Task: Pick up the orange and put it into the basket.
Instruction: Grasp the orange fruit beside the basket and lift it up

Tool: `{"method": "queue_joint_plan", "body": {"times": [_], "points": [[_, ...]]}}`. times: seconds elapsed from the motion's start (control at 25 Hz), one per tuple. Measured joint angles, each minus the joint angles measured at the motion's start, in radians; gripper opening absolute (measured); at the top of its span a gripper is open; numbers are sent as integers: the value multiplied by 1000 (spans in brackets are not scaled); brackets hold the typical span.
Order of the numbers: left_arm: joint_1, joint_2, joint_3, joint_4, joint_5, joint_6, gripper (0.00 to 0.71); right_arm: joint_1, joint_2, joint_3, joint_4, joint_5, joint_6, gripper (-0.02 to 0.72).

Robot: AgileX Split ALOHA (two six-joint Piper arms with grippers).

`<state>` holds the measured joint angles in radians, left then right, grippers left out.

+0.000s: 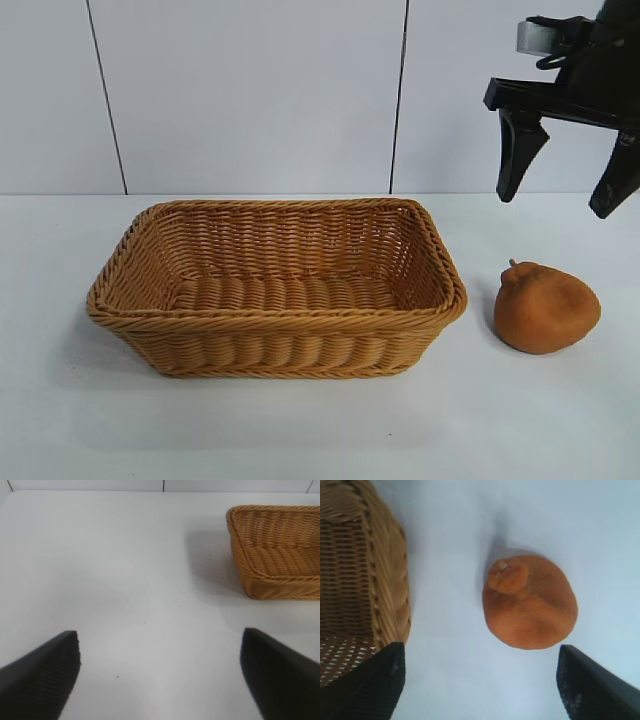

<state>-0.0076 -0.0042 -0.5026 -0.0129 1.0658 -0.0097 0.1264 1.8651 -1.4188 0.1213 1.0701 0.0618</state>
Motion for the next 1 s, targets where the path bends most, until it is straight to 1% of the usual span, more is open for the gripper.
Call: {"method": "queue_joint_plan", "body": {"times": [0.12, 0.48, 0.76, 0.8, 0.88, 0.92, 1.0], "points": [[0, 0, 0, 0, 0, 0, 618, -27, 33, 0, 0, 0, 0, 568], [0, 0, 0, 0, 0, 0, 618, -27, 129, 6, 10, -13, 0, 568], [0, 0, 0, 0, 0, 0, 618, -27, 247, 16, 10, -52, 0, 563], [0, 0, 0, 0, 0, 0, 618, -27, 254, 16, 9, -55, 0, 540], [0, 0, 0, 0, 0, 0, 618, -27, 256, 16, 8, -59, 0, 437], [0, 0, 0, 0, 0, 0, 618, -27, 255, 16, 7, -61, 0, 348], [0, 0, 0, 0, 0, 0, 618, -27, 248, 16, -3, -61, 0, 137]]}}
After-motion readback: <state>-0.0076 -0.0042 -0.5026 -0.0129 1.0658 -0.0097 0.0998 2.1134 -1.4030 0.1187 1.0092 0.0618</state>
